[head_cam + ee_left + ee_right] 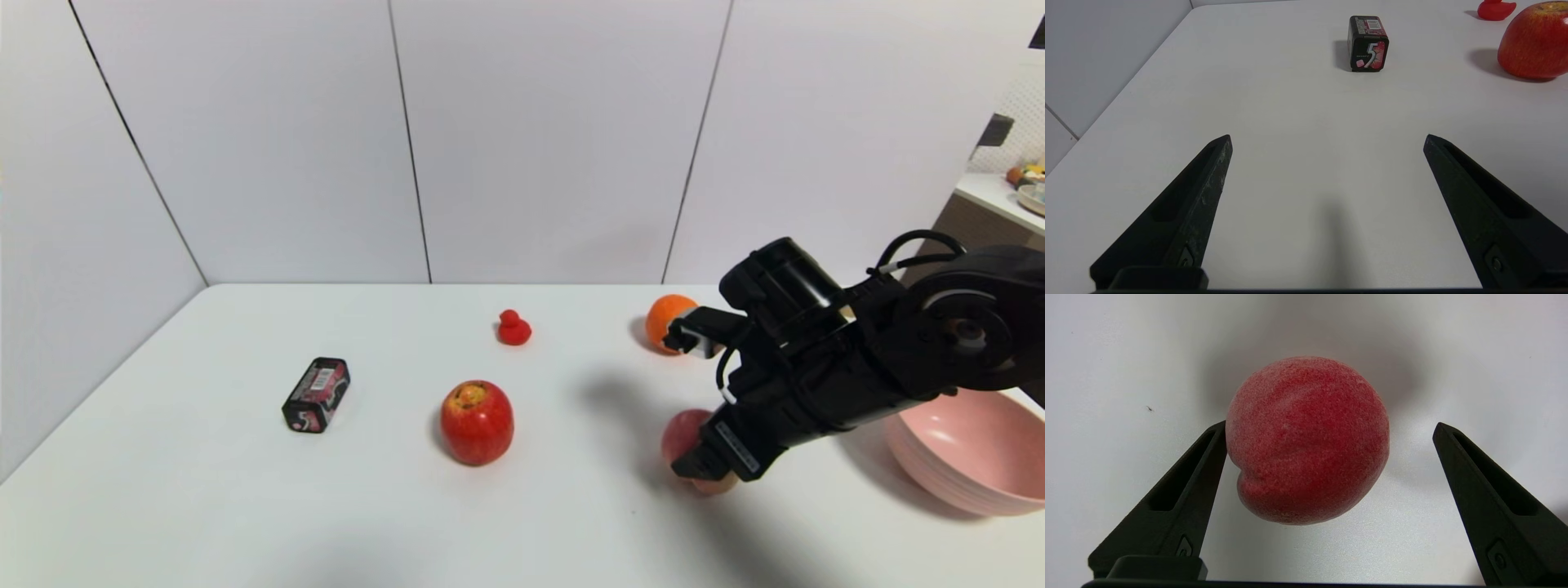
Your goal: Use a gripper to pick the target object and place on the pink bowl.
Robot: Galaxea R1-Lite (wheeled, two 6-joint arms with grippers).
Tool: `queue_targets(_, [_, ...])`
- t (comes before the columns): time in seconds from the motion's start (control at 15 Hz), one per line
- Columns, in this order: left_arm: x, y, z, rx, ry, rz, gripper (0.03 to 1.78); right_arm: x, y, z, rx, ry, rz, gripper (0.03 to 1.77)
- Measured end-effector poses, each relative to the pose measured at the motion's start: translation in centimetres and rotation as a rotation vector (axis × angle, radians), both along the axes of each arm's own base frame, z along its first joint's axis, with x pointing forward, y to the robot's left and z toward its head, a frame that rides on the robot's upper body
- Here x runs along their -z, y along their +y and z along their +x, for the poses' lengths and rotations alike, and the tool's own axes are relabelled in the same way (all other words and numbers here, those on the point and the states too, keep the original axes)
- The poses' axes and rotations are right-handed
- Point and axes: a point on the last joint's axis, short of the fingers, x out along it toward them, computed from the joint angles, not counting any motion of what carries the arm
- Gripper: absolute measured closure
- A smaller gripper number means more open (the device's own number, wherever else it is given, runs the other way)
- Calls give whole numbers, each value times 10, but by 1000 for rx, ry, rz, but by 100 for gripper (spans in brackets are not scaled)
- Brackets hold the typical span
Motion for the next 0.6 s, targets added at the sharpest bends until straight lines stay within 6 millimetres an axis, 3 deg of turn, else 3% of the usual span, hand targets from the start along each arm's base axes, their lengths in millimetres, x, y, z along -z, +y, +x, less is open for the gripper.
queue_targets(0.07, [0, 0, 0, 0, 0, 0, 12, 0, -1, 0, 2, 1, -1, 11])
queue_targets(0.27, [0, 0, 0, 0, 0, 0, 12, 1, -2, 0, 5, 5, -1, 61])
queue_targets(0.6, [0, 0, 0, 0, 0, 0, 12, 1, -3, -3, 0, 8, -5, 72])
